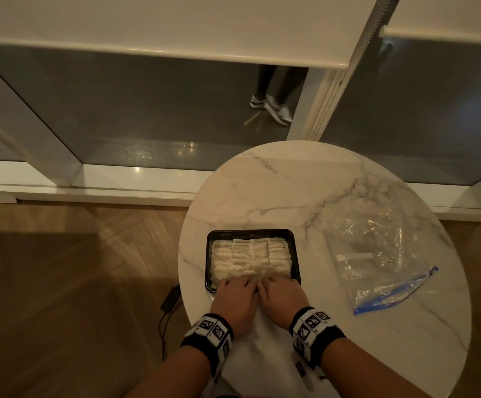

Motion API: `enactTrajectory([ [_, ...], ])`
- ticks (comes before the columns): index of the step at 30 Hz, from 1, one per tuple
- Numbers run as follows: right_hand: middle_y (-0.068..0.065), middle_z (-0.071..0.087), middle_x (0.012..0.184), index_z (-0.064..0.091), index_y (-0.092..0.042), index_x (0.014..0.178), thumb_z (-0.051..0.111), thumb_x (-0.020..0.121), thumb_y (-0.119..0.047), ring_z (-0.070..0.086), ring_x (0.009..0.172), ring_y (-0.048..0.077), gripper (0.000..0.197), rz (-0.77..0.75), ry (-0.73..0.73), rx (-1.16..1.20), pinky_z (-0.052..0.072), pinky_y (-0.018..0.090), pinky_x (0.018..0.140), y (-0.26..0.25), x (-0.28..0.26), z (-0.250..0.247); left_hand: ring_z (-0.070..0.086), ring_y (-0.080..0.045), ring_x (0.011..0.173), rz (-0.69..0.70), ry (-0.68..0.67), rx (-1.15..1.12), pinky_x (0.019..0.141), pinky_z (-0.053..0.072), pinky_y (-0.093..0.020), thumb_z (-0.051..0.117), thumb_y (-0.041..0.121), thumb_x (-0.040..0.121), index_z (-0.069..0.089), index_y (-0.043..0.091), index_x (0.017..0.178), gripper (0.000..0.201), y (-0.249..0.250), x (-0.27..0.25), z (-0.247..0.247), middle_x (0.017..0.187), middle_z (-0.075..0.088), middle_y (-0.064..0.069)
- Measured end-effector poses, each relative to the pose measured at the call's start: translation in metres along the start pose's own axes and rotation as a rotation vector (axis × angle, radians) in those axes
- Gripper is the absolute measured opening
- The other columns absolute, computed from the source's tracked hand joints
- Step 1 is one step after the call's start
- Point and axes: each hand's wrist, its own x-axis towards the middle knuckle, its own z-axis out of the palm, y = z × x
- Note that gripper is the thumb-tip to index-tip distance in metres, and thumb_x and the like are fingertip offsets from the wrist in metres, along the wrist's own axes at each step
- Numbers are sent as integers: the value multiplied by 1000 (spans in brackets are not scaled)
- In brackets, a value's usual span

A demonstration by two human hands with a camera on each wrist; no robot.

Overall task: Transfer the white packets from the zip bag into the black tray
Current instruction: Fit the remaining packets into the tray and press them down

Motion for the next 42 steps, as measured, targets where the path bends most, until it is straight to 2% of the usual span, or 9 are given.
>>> enactTrajectory([
  [4,-3,68,103,67,-26,101,22,102,-43,63,96,21,48,-23,36,-22,40,39,88,3,-5,-5,52,-18,110,-3,11,-31,100,31,-35,36,41,100,57,26,117,32,-6,-1,-6,115,59,3],
  [7,-5,70,89,68,-26,90,20,96,-46,64,88,20,52,-8,112,-100,39,42,90,7,-11,-13,57,-17,100,-56,74,125,99,32,-38,34,51,96,62,28,102,37,-16,-8,-17,102,63,6],
  [10,-4,70,103,69,-27,103,21,98,-48,61,103,20,53,41,46,-175,27,52,103,11,-15,-16,59,-17,101,-118,47,218,105,27,-46,29,60,94,66,29,98,49,-25,-16,-22,98,67,5],
  [12,-3,67,111,66,-29,112,9,97,-51,58,108,20,63,57,-21,-185,18,58,107,15,-15,-13,58,-17,108,-139,-9,240,110,20,-53,26,63,95,66,29,104,54,-30,-18,-21,105,67,4],
  [15,-4,65,114,61,-33,118,-10,86,-52,57,109,20,80,30,-56,-173,16,61,107,16,-14,-8,57,-17,111,-146,-38,234,111,16,-57,23,64,96,63,29,108,55,-31,-17,-20,110,66,4],
  [20,-3,64,117,61,-29,117,15,101,-49,56,112,19,53,86,-80,-105,18,59,110,13,-16,-11,55,-17,111,-167,-40,189,110,17,-56,24,63,96,61,30,107,51,-31,-16,-20,112,64,4],
  [28,-8,65,116,64,-29,106,19,99,-49,53,115,17,50,76,-36,-82,18,57,101,-1,-14,-13,54,-20,108,-121,-13,214,102,23,-55,22,60,95,59,35,112,48,-15,-16,-22,109,62,5],
  [39,-12,66,101,62,-32,94,21,97,-51,58,100,13,45,101,-100,150,18,59,104,3,-6,-14,51,-19,110,-161,-35,173,107,16,-59,20,58,99,59,36,114,47,-8,-10,-15,113,58,5],
  [42,-12,65,105,61,-33,96,24,99,-48,56,104,12,40,76,-82,136,19,57,103,5,-10,-18,52,-20,111,-164,-23,175,108,13,-59,20,57,99,58,36,114,47,-10,-10,-16,114,58,5],
])
